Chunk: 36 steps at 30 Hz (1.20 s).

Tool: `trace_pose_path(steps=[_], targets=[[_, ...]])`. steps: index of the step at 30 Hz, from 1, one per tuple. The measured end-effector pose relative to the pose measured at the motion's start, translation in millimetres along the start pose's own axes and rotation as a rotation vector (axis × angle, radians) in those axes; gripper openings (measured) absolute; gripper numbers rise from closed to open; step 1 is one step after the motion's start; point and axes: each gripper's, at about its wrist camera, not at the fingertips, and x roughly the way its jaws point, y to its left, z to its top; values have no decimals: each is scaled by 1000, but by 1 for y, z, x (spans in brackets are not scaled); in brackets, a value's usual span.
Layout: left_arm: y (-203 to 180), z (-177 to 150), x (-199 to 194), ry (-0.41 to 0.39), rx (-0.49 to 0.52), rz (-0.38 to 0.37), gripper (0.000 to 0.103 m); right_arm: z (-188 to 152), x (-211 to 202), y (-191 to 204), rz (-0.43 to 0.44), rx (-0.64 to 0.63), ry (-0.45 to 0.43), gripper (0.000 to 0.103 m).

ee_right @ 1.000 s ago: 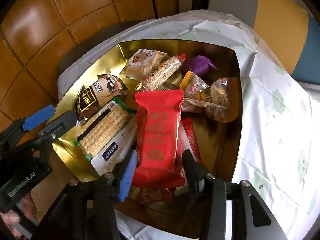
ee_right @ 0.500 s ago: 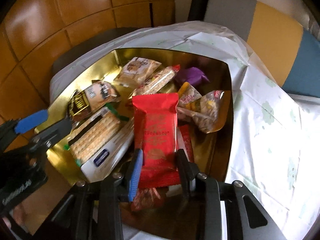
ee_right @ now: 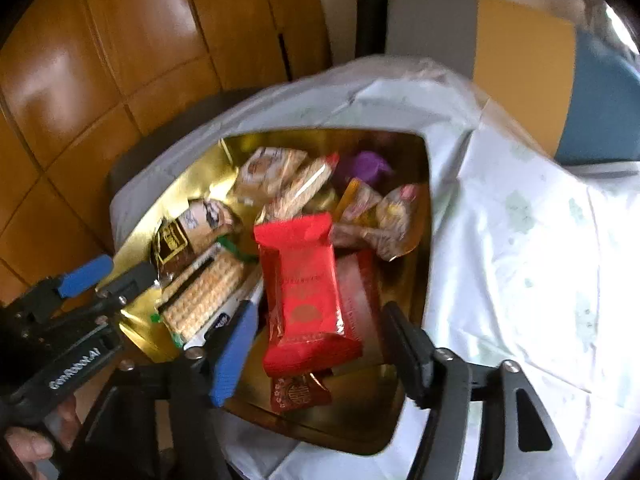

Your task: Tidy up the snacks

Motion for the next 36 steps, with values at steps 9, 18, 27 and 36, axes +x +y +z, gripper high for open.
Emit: trace_pose_path(steps=[9,18,27,36], targets=[[-7,-2,-23,-54,4,2,65,-19,-40,3,-95,5,-134,86],[-21,-5,-35,-84,16,39,68,-33,-60,-5,-152,25,-172,93],[-24,-8,-41,-99,10,22,68,-38,-68,-10,-169,42,-190,93],[-24,-8,-46,-120,5,28,68,-39,-71,-8,-177,34,-198,94]])
